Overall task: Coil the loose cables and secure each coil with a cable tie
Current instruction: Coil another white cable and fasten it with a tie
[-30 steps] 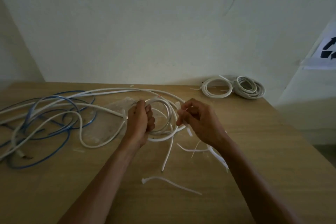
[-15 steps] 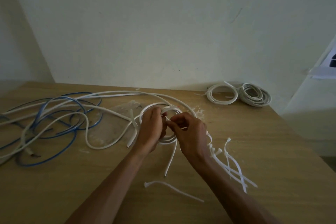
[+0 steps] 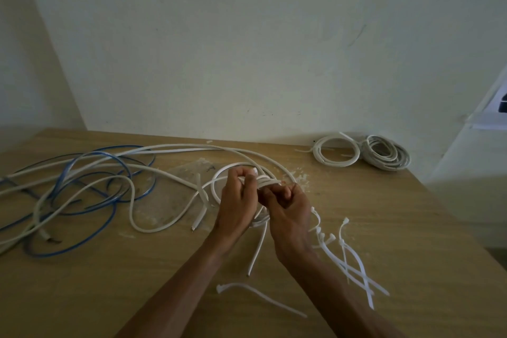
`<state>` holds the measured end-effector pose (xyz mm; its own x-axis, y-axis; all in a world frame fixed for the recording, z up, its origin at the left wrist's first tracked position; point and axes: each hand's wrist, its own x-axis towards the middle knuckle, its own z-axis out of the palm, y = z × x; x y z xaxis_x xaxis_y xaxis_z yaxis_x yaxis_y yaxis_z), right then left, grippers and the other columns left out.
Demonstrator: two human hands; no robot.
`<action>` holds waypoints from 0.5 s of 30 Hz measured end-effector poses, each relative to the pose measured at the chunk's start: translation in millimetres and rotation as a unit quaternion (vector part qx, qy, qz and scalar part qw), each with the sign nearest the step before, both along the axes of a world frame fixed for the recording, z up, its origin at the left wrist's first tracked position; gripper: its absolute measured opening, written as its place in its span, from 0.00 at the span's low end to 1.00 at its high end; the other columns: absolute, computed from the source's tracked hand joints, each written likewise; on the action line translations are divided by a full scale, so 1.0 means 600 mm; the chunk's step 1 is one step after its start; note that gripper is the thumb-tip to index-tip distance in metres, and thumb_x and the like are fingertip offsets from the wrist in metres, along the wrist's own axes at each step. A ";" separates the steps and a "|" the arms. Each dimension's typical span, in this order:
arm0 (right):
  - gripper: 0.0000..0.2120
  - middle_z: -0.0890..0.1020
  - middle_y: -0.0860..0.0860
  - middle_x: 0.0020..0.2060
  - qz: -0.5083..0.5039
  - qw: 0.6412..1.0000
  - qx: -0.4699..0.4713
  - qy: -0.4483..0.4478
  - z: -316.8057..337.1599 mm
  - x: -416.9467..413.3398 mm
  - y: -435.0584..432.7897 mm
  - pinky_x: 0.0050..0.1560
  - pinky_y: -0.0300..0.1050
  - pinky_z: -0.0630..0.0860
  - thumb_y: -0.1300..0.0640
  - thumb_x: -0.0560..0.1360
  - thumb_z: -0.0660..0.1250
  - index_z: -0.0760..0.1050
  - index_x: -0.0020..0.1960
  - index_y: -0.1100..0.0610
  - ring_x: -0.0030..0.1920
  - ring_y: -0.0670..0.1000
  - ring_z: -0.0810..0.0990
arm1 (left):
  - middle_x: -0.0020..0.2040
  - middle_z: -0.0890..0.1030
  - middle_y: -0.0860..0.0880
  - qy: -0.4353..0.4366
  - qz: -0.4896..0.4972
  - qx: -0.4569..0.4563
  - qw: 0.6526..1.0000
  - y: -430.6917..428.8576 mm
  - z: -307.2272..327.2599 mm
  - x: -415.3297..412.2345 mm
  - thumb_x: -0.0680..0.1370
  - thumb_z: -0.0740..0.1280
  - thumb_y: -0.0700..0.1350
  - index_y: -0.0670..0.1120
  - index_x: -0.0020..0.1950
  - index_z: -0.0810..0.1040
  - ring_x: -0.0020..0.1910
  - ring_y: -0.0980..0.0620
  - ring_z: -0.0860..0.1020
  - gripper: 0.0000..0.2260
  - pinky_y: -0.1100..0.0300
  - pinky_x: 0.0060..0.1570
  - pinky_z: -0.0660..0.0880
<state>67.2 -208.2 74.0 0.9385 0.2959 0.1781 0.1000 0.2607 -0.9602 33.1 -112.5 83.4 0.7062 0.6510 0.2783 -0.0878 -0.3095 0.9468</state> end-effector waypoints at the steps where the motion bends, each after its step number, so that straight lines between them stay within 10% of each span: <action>1: 0.03 0.86 0.57 0.42 -0.004 1.000 -0.006 0.001 -0.002 0.000 0.000 0.52 0.51 0.84 0.69 0.76 0.70 0.78 0.49 0.65 0.46 0.54 0.87 | 0.42 0.80 0.52 0.024 -0.006 -0.015 1.000 0.000 0.000 0.000 0.85 0.59 0.50 0.46 0.58 0.75 0.38 0.62 0.78 0.10 0.68 0.38 0.73; 10: 0.05 0.84 0.50 0.38 -0.054 0.997 -0.043 -0.030 -0.005 -0.008 0.006 0.41 0.37 0.80 0.67 0.77 0.70 0.79 0.47 0.58 0.41 0.45 0.84 | 0.26 0.64 0.53 0.079 -0.119 -0.224 0.964 0.015 0.004 0.004 0.86 0.57 0.51 0.47 0.36 0.71 0.23 0.55 0.62 0.20 0.60 0.27 0.59; 15: 0.08 0.84 0.56 0.45 0.020 0.995 -0.081 -0.058 0.000 0.002 0.001 0.44 0.43 0.83 0.66 0.78 0.69 0.72 0.51 0.58 0.44 0.51 0.85 | 0.38 0.83 0.47 0.034 -0.044 -0.084 0.995 0.018 0.005 -0.002 0.85 0.59 0.54 0.50 0.49 0.82 0.36 0.51 0.81 0.15 0.56 0.39 0.77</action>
